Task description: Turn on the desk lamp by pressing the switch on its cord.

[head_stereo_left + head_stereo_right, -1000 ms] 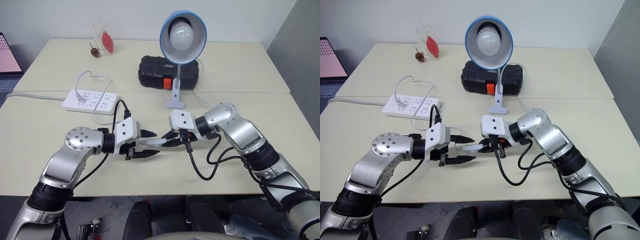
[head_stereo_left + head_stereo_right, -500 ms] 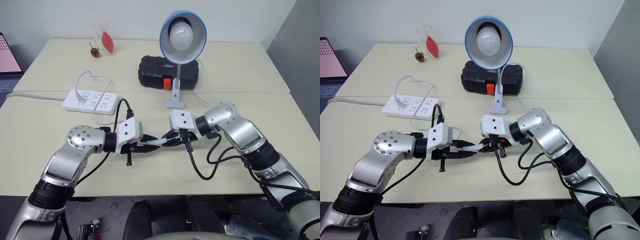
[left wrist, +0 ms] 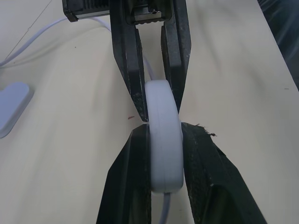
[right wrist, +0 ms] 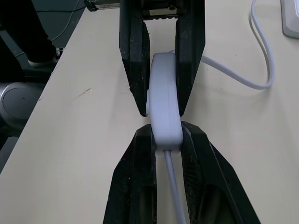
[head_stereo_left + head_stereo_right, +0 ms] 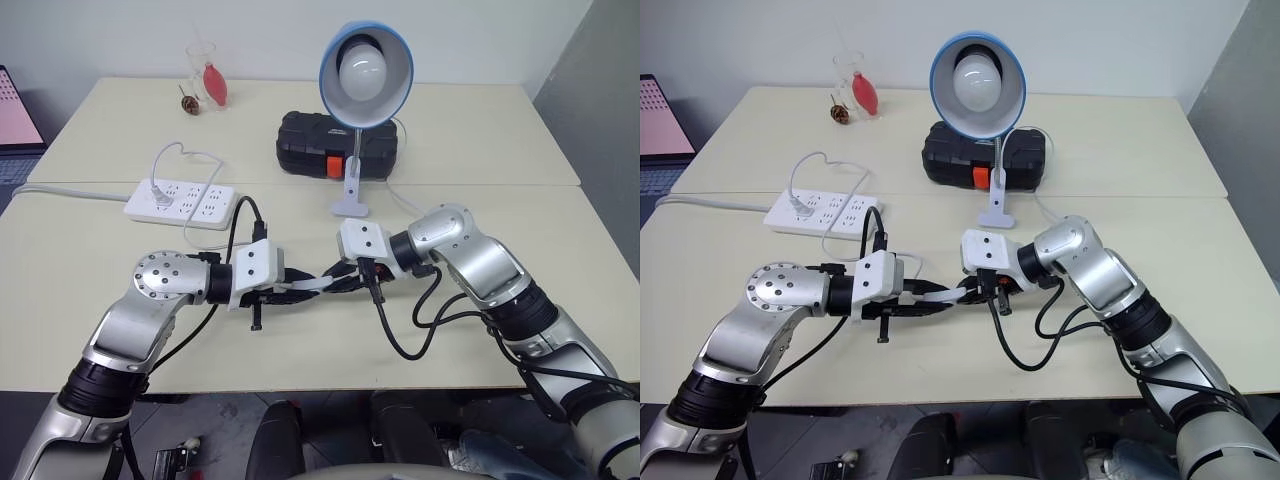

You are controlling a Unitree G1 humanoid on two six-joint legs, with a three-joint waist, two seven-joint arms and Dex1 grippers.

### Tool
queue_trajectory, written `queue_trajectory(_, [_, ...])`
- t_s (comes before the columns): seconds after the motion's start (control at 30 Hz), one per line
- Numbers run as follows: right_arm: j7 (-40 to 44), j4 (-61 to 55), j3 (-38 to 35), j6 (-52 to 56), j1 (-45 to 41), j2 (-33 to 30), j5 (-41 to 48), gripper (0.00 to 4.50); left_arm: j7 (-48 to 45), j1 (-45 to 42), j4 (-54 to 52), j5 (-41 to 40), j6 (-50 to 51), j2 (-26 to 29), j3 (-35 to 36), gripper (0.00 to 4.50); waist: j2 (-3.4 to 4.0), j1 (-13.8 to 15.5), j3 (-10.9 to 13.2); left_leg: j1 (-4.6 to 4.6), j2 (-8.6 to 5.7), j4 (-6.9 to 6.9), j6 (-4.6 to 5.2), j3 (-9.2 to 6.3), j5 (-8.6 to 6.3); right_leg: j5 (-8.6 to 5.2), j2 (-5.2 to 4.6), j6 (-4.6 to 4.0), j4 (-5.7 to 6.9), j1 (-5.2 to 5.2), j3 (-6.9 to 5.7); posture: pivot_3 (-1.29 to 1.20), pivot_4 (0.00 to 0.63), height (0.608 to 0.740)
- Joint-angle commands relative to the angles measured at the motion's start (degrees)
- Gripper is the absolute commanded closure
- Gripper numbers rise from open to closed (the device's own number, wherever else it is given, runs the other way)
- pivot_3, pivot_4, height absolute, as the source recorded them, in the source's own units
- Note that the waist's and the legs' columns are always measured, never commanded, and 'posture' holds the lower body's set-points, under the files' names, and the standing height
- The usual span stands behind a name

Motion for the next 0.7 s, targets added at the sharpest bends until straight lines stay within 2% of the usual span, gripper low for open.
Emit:
queue_trajectory(0.03, [0.64, -1.96, -1.39, -0.51, -1.32, 0.78, 2.09, 4.14, 0.76, -0.14, 1.56, -0.06, -0.30, -0.11, 1.30, 3.10, 0.00, -0.02, 0.00, 0.00, 0.00, 0.00, 0.00, 0.00, 0.00, 0.00, 0.00, 0.00, 0.00, 0.00, 0.00, 0.00, 0.150, 0.740])
queue_trajectory(0.27, [0.48, -2.01, -1.38, -0.46, -1.26, 0.73, 2.21, 4.14, -1.62, 1.44, 0.45, -2.43, 1.79, 1.96, 2.21, 1.69, 0.00, -0.01, 0.00, -0.01, 0.00, 0.00, 0.00, 0.01, 0.00, 0.00, 0.00, 0.00, 0.00, 0.00, 0.01, 0.00, 0.150, 0.740])
queue_trajectory(0.7, [0.43, -1.83, -1.23, -0.95, -1.29, 0.60, 2.10, 4.14, 0.48, 2.09, -1.66, -6.20, 7.93, 0.88, 3.63, 1.65, 0.01, -0.01, 0.00, 0.00, 0.00, 0.00, 0.00, -0.01, 0.00, 0.00, 0.00, 0.00, 0.00, 0.00, -0.01, 0.00, 0.150, 0.740])
